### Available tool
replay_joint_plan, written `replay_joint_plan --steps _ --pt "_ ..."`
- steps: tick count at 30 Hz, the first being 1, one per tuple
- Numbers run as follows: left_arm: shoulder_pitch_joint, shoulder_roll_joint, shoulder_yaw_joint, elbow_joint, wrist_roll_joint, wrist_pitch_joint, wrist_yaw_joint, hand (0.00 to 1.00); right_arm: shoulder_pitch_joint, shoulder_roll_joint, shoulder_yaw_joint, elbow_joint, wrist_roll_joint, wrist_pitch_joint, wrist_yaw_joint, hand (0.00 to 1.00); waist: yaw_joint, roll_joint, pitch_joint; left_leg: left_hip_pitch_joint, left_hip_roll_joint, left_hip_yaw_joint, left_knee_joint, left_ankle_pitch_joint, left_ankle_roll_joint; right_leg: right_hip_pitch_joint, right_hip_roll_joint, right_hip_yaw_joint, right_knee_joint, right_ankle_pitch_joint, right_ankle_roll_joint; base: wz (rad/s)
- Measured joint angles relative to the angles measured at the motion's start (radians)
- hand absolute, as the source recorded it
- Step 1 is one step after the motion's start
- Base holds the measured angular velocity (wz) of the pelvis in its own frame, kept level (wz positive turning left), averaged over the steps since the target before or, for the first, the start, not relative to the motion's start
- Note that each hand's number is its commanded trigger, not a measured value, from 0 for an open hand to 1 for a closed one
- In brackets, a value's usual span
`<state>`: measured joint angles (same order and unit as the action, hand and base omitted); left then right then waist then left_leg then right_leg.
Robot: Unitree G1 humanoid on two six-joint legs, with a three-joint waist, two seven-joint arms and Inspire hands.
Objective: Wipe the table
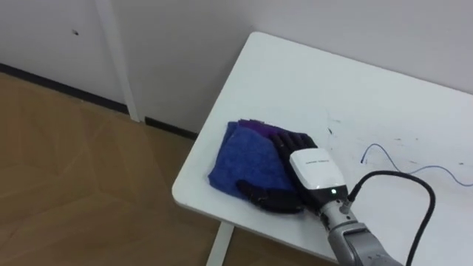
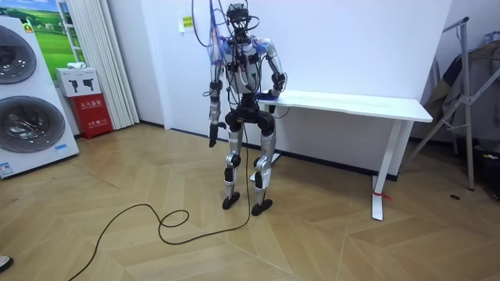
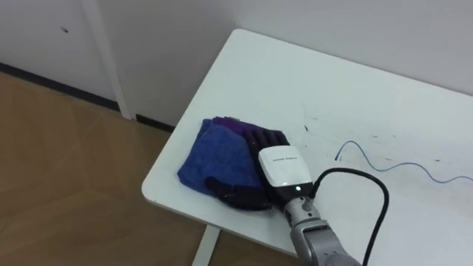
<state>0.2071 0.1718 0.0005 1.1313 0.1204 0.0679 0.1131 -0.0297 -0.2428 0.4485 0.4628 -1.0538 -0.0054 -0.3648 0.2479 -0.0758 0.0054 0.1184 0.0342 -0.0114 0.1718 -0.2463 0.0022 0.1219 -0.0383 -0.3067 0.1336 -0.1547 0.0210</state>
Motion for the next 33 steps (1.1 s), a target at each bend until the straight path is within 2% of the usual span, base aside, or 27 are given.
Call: replay_joint_plan --steps 4,5,6,9,15,23,25,33 --pt "0.004 0.000 -0.002 -0.018 0.000 0.003 0.000 0.00 0.003 0.009 0.000 0.003 -0.009 0.008 -0.001 0.00 -0.001 0.000 -0.0014 -0.001 -0.003 0.000 0.001 0.002 0.000 0.001 -0.002 -0.002 0.000 0.000 0.000 0.01" --pt "0.004 0.000 -0.003 -0.021 0.000 0.003 -0.001 0.00 0.005 0.009 0.000 0.006 -0.015 0.008 -0.004 0.65 -0.002 0.000 -0.0014 -0.001 -0.004 -0.002 0.004 0.002 0.000 0.003 -0.003 -0.003 0.000 0.000 0.000 0.06" --pt "0.002 0.000 -0.003 -0.022 0.000 0.003 -0.008 0.00 0.008 0.009 0.000 0.016 -0.012 0.008 -0.008 1.00 -0.002 -0.001 -0.0019 -0.001 -0.005 -0.006 0.007 0.002 0.000 0.006 -0.004 -0.006 0.001 0.000 0.000 0.07" --pt "0.005 0.002 -0.004 -0.035 0.000 0.003 -0.017 0.00 0.002 0.013 0.000 0.049 -0.010 0.007 -0.019 1.00 -0.001 -0.007 -0.0060 -0.001 -0.005 -0.007 0.010 0.002 0.000 0.008 -0.005 -0.010 0.002 0.000 0.000 0.02" --pt "0.018 0.002 -0.002 -0.044 0.000 0.003 -0.018 0.00 -0.007 0.021 -0.020 0.057 0.004 -0.008 -0.083 1.00 0.000 -0.006 -0.0061 0.019 -0.007 -0.021 0.005 0.001 0.001 0.036 -0.006 -0.025 0.002 0.000 0.001 0.07" --pt "0.047 -0.002 -0.002 -0.045 0.000 0.020 -0.009 0.00 -0.009 0.022 -0.046 0.060 -0.010 -0.005 -0.136 1.00 0.003 -0.003 -0.0076 0.025 -0.009 -0.022 0.006 0.002 0.001 0.043 -0.007 -0.026 0.003 0.000 0.001 0.00" --pt "0.047 -0.002 -0.002 -0.048 0.000 0.020 -0.008 0.00 -0.006 0.023 -0.047 0.056 -0.002 -0.021 -0.146 1.00 0.000 -0.003 -0.0075 0.024 -0.009 -0.023 0.005 0.002 0.001 0.042 -0.007 -0.026 0.003 -0.001 0.001 0.00" --pt "0.030 -0.002 0.012 -0.073 -0.011 0.019 -0.007 0.00 0.008 0.023 -0.058 0.011 0.028 -0.026 -0.120 1.00 -0.011 0.000 -0.0074 0.022 -0.010 -0.024 0.001 0.002 0.001 0.040 -0.008 -0.025 0.002 -0.002 0.004 0.00"
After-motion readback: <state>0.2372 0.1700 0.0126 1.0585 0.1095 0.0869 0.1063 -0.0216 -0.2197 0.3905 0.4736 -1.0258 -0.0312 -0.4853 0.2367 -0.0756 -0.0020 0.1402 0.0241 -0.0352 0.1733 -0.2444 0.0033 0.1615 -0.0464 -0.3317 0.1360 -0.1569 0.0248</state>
